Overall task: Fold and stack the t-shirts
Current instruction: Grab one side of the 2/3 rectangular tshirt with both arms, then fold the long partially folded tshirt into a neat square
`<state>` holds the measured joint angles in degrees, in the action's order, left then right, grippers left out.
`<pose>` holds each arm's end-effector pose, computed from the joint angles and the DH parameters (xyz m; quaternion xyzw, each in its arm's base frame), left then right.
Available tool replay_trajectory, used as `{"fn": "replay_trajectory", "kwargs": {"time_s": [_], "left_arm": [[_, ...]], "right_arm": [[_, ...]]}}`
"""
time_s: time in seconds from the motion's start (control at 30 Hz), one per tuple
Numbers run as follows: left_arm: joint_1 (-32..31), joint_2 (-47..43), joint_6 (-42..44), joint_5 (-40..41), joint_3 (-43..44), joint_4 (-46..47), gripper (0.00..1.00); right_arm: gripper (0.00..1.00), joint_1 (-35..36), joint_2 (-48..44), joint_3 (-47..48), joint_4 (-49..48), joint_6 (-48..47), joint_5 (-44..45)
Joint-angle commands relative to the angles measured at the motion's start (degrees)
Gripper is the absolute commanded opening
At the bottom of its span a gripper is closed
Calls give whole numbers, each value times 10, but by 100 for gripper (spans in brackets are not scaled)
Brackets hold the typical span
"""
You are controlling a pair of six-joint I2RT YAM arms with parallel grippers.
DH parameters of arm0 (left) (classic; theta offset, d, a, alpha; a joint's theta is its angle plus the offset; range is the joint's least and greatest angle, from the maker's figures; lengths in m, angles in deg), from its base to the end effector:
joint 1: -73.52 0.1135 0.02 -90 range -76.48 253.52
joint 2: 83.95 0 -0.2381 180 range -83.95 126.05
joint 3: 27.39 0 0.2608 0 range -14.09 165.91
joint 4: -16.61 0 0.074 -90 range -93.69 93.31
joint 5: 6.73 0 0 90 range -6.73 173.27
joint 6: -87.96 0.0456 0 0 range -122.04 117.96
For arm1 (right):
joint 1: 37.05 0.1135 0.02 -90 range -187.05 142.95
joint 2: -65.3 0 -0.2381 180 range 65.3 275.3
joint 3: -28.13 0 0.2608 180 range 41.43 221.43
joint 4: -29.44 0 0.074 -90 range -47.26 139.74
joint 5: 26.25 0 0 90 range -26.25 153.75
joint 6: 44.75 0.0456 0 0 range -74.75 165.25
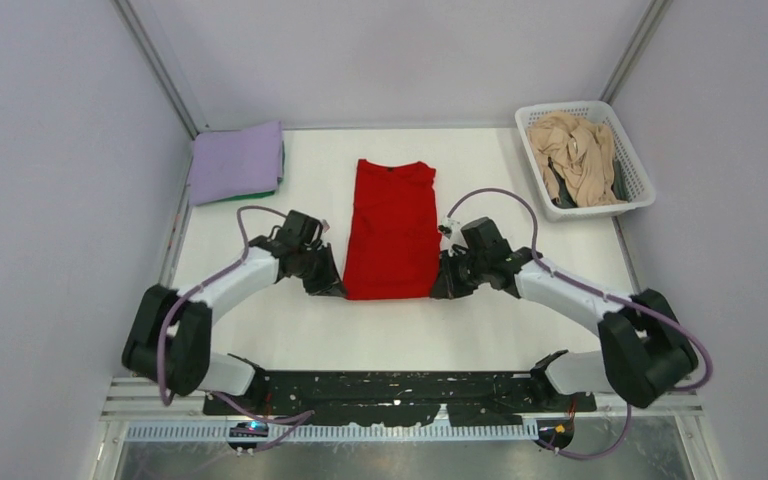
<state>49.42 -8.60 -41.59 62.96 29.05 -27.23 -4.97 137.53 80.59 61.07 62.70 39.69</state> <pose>0.2308 -0.1206 0.1555 -0.0874 0.9535 -0.2679 0.1067 0.2146 0.1564 0.1617 -0.1859 0.9068 0.3140 0.2111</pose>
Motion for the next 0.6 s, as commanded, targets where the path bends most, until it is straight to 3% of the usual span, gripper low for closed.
{"fn": "replay_trajectory", "kwargs": {"time_s": [0.0, 0.13, 0.23, 0.57], "left_arm": [[-5, -137, 14, -5, -9, -125, 0], [-5, -209, 20, -21, 24, -150, 0], [-2, -214, 17, -11, 46, -119, 0], [42, -47, 21, 42, 193, -50, 0]], "right_arm": [[5, 21, -99, 15, 83, 8, -85], [5, 20, -129, 63, 104, 8, -94], [5, 3, -106, 103, 98, -3, -95], [5, -107, 0, 201, 3, -11, -139]]}}
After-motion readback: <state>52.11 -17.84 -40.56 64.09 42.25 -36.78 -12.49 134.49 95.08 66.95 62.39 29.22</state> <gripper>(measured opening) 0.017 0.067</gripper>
